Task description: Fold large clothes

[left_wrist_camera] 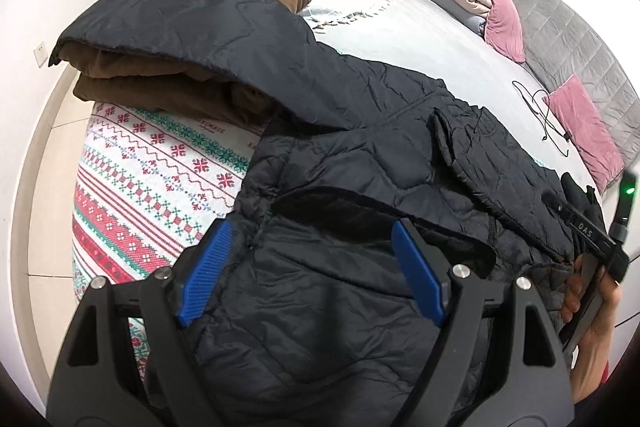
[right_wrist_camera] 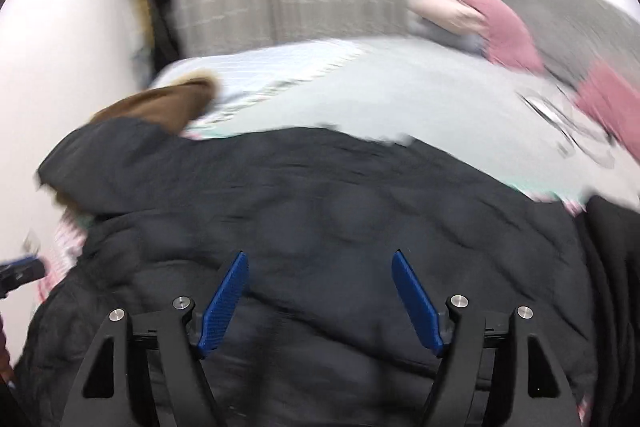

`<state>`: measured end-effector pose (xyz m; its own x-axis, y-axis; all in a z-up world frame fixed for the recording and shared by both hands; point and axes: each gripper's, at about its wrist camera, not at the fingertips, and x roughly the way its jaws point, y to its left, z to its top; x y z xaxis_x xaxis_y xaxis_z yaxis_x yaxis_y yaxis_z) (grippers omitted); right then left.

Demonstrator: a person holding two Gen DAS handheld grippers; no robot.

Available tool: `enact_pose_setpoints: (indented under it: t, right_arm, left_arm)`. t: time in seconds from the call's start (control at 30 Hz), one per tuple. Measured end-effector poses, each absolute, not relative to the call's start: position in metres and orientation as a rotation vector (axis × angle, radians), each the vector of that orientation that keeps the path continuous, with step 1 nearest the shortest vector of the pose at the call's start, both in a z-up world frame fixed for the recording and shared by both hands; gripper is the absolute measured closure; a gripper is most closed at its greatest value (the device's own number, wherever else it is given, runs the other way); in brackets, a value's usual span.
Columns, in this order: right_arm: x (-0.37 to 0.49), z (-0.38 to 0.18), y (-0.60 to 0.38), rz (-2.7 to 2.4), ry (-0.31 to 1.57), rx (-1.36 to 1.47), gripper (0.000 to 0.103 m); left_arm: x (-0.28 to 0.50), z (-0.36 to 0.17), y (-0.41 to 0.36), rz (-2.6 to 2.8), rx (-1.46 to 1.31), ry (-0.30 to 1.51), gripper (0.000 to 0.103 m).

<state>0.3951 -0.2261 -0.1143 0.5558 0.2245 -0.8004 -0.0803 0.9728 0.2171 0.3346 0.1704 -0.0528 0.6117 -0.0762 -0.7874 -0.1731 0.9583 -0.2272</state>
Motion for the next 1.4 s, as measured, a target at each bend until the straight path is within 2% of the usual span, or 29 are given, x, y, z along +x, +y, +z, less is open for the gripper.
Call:
enact_pose_setpoints:
  t: [0.13, 0.2, 0.3, 0.43, 0.57, 0.73, 0.8, 0.93, 1.07, 1.23, 1.4]
  right_arm:
    - [0.391, -0.185, -0.297, 0.014, 1.138, 0.340, 0.027]
    - [0.382, -0.197, -0.305, 0.007, 1.118, 0.358, 0.027]
    - [0.382, -0.176, -0.292, -0.012, 1.129, 0.326, 0.027]
    - [0.370, -0.122, -0.263, 0.104, 1.014, 0.308, 0.027]
    - [0.353, -0.100, -0.239, 0.134, 1.069, 0.265, 0.027]
    - [0.322, -0.097, -0.226, 0.163, 1.162, 0.323, 0.026]
    - [0.312, -0.106, -0.214, 0.193, 1.205, 0.351, 0.023]
    - [0.299, -0.145, -0.185, 0.215, 1.298, 0.264, 0.022]
    - [0.295, -0.147, -0.180, 0.190, 1.301, 0.233, 0.022]
    - [0.284, -0.110, -0.184, 0.241, 1.202, 0.240, 0.022]
    - [0.284, -0.100, -0.184, 0.247, 1.170, 0.225, 0.022]
  left_arm:
    - [0.336, -0.055, 0.163, 0.044, -0.277, 0.921, 0.021]
    - [0.338, -0.056, 0.160, 0.049, -0.256, 0.921, 0.021]
    - [0.339, -0.057, 0.168, 0.074, -0.264, 0.914, 0.021]
    - [0.337, -0.055, 0.190, 0.086, -0.329, 0.903, 0.021]
    - [0.336, -0.053, 0.212, 0.152, -0.346, 0.878, 0.021]
    - [0.335, -0.058, 0.214, 0.176, -0.306, 0.887, 0.021]
    - [0.335, -0.055, 0.210, 0.180, -0.270, 0.881, 0.021]
    - [0.331, -0.042, 0.218, 0.213, -0.227, 0.831, 0.021]
    - [0.328, -0.035, 0.268, 0.239, -0.379, 0.823, 0.021]
    - [0.325, -0.022, 0.356, 0.351, -0.548, 0.773, 0.021]
    - [0.331, -0.044, 0.455, 0.422, -0.869, 0.732, 0.021]
